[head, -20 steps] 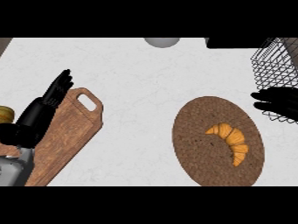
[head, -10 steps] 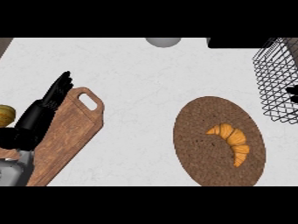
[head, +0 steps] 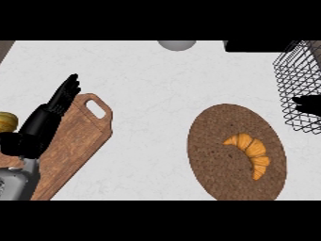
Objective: Pick the croissant from the placemat and place it in the basket
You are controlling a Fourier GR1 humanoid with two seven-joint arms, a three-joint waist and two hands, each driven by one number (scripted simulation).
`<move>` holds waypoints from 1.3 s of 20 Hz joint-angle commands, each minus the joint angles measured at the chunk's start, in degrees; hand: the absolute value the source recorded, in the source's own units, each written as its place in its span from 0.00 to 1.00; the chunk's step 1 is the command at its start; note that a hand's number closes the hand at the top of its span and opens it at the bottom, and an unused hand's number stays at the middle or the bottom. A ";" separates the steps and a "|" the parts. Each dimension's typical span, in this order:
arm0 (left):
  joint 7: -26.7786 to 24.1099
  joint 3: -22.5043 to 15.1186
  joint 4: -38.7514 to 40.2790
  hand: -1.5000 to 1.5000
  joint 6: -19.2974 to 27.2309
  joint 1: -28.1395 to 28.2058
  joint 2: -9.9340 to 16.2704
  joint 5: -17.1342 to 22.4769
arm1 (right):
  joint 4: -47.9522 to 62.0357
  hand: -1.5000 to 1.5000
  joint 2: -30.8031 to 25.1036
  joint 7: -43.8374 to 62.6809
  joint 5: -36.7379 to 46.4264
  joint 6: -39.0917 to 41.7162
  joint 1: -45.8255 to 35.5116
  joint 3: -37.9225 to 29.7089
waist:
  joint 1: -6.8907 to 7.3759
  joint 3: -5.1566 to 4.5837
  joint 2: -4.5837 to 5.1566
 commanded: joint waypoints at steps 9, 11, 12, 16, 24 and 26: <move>-5.90 1.24 1.70 0.50 -2.22 3.21 -2.64 -4.72 | 10.74 0.00 14.02 -8.00 13.03 -9.63 -1.02 7.43 | 0.14 0.00 0.03; 4.02 2.42 -3.72 0.50 -1.22 -0.33 -3.66 -3.73 | 12.34 0.00 14.64 -10.12 16.22 -10.05 -0.47 6.87 | 0.03 0.02 -0.04; 1.67 3.44 1.90 0.50 -2.94 -3.23 -3.28 -3.25 | 15.35 0.00 17.63 -8.90 18.53 -11.95 -4.34 9.79 | 0.15 0.01 0.08; 1.44 3.64 -0.57 0.50 -4.29 0.10 -4.54 -4.64 | 17.60 0.00 19.12 -13.17 22.33 -15.22 -1.05 8.01 | -0.05 0.01 -0.01; 0.66 4.93 0.31 0.50 -5.34 0.15 -7.02 -6.96 | 14.06 0.00 20.68 -16.43 20.47 -10.72 0.83 4.89 | -0.33 -0.01 -0.04; 0.37 6.85 -0.08 0.50 -6.67 0.56 -5.65 -6.70 | 14.77 0.00 20.20 -18.26 21.45 -10.15 0.96 5.55 | -0.24 -0.01 -0.04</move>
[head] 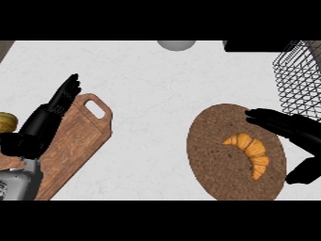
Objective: Pick the croissant from the placemat and place it in the basket
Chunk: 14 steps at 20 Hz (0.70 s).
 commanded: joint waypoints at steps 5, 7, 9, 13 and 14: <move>-0.38 2.63 1.50 0.50 -1.56 -1.04 -1.56 -1.76 | -2.64 0.00 2.05 1.59 3.14 3.67 -0.33 -0.68 | 0.01 -0.01 -0.01; 0.95 2.65 1.99 0.50 -3.07 -2.04 -1.89 -1.00 | -2.95 0.00 2.83 2.26 5.17 2.29 1.16 0.12 | -0.05 -0.01 -0.02; 0.00 2.60 0.25 0.50 -2.13 -0.40 -2.96 -2.15 | -1.19 0.00 2.52 0.00 7.36 0.23 0.39 -0.30 | 0.04 -0.01 -0.01; 0.60 0.66 -3.67 0.50 -1.81 3.70 -4.37 -4.21 | -0.77 0.00 3.79 0.54 9.52 0.02 -0.09 0.45 | 0.19 0.00 -0.03; -2.64 5.08 5.01 0.50 -4.41 -2.52 -2.22 -2.38 | -1.33 0.00 4.71 1.11 9.69 0.57 0.29 0.09 | -0.06 -0.01 0.03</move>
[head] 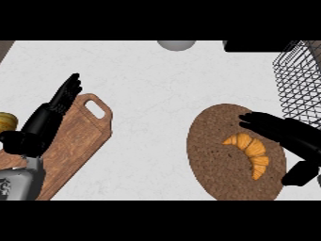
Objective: Pick the croissant from the placemat and place it in the basket
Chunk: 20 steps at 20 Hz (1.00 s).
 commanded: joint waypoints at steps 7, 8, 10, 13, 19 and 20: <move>-1.33 2.45 0.45 0.50 -2.61 0.05 -0.23 -0.93 | 5.74 0.00 6.65 -0.50 8.73 -5.27 -0.19 2.99 | 0.07 0.00 0.02; -4.37 0.84 3.92 0.50 0.02 0.22 -2.70 -3.77 | 7.33 0.00 6.06 -0.24 8.00 -3.02 -3.13 1.47 | 0.06 -0.01 0.05; 0.21 2.78 0.40 0.50 -2.20 -0.39 -1.17 -0.32 | 4.13 0.00 7.85 2.78 11.75 -5.50 0.38 4.51 | 0.05 0.00 -0.01; 3.50 3.45 -2.77 0.50 -2.87 -0.39 -0.78 -0.25 | 8.54 0.00 6.15 -1.07 10.86 -5.53 -1.68 0.57 | 0.07 0.00 0.00; 0.87 0.25 0.46 0.50 -0.08 -1.57 -4.45 -4.87 | 12.27 0.00 8.28 -1.91 14.26 -8.61 0.15 2.25 | -0.09 0.00 0.01; 0.24 4.38 -0.69 0.50 -5.11 -0.70 -0.34 -0.58 | 11.54 0.00 7.13 -1.74 13.55 -4.76 -1.33 1.19 | 0.01 -0.01 -0.01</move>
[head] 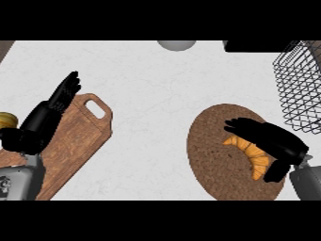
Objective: Pick the croissant from the placemat and place it in the basket
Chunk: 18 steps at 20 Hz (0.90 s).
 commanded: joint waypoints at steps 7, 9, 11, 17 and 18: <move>-1.08 1.78 0.69 0.50 -1.36 0.65 0.04 0.14 | 7.07 1.00 -0.40 -4.49 6.22 -1.71 -0.96 3.02 | 0.03 0.06 0.08; -2.14 0.46 -0.25 0.50 -0.24 2.08 -1.39 -1.49 | 4.11 1.00 0.26 -4.20 7.44 -2.36 0.21 3.85 | -0.05 0.06 0.03; 0.08 -1.54 0.31 0.50 1.51 -0.34 -3.47 -2.82 | 5.34 1.00 2.49 -3.53 7.45 -2.88 0.24 4.53 | -0.13 0.07 0.06; 3.73 -2.16 -5.40 0.50 1.47 1.92 -3.46 -3.24 | 4.00 1.00 -0.30 -7.69 10.74 -8.35 0.14 4.67 | -0.04 0.08 -0.01; 3.91 -0.54 -3.59 0.50 -0.24 -0.07 -2.72 -0.73 | 8.26 1.00 1.31 -7.94 12.03 -10.93 -2.00 5.17 | 0.12 0.08 0.09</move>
